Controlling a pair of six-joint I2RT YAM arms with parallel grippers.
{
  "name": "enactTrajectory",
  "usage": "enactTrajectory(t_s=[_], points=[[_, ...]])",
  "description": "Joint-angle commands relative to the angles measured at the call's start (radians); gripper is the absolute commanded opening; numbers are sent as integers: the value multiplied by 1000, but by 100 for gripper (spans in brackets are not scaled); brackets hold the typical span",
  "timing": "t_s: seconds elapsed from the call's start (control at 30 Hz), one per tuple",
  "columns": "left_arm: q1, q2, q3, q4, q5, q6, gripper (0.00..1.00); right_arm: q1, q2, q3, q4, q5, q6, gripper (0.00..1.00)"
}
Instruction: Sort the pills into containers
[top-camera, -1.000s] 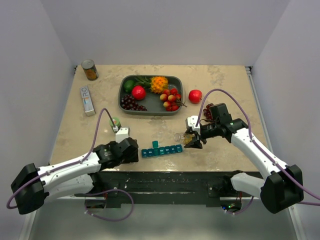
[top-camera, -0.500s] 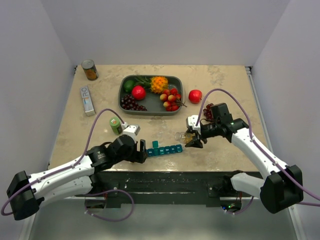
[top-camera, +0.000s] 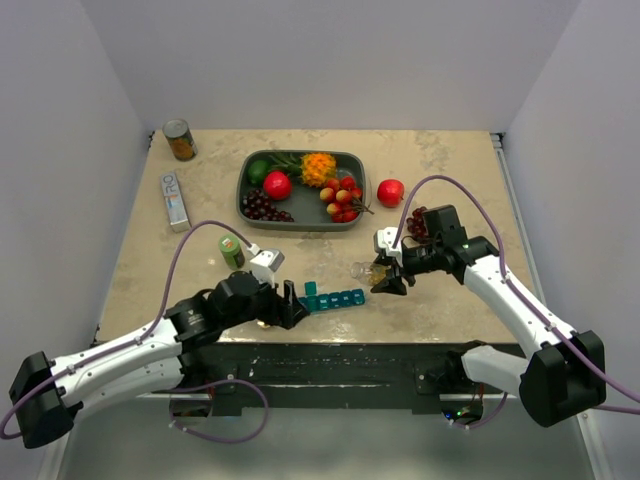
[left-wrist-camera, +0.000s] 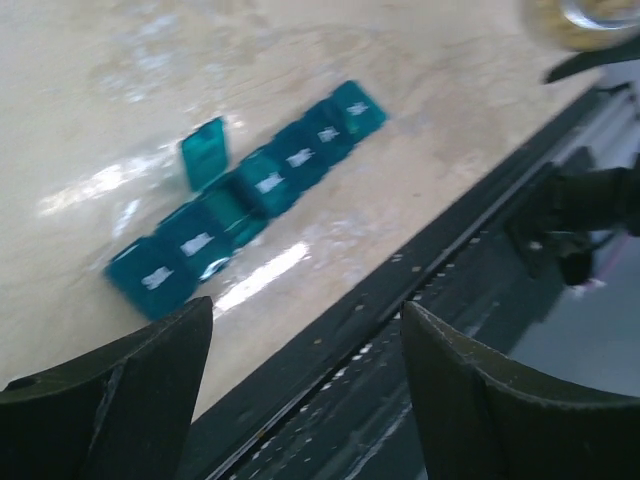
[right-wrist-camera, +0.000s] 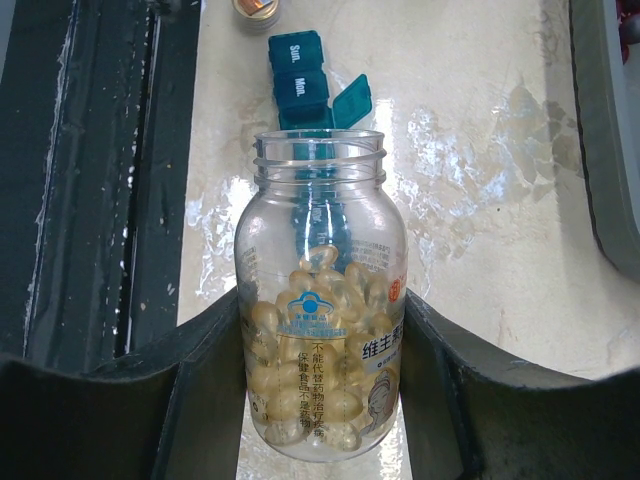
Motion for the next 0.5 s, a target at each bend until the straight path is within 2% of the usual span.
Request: enactTrajectory(t_s=[0.0, 0.1, 0.23, 0.33, 0.47], points=[[5, -37, -64, 433, 206, -63, 80, -5, -11, 39, 25, -18, 14, 0], [5, 45, -62, 599, 241, -103, 81, -5, -11, 39, 25, -21, 14, 0], [5, 140, 20, 661, 246, -94, 84, -5, -14, 39, 22, -24, 14, 0], [5, 159, 63, 600, 195, -59, 85, -10, -16, 50, 25, -30, 40, 0], [5, 92, 75, 421, 65, -9, 85, -75, -28, 99, 120, -94, 227, 0]])
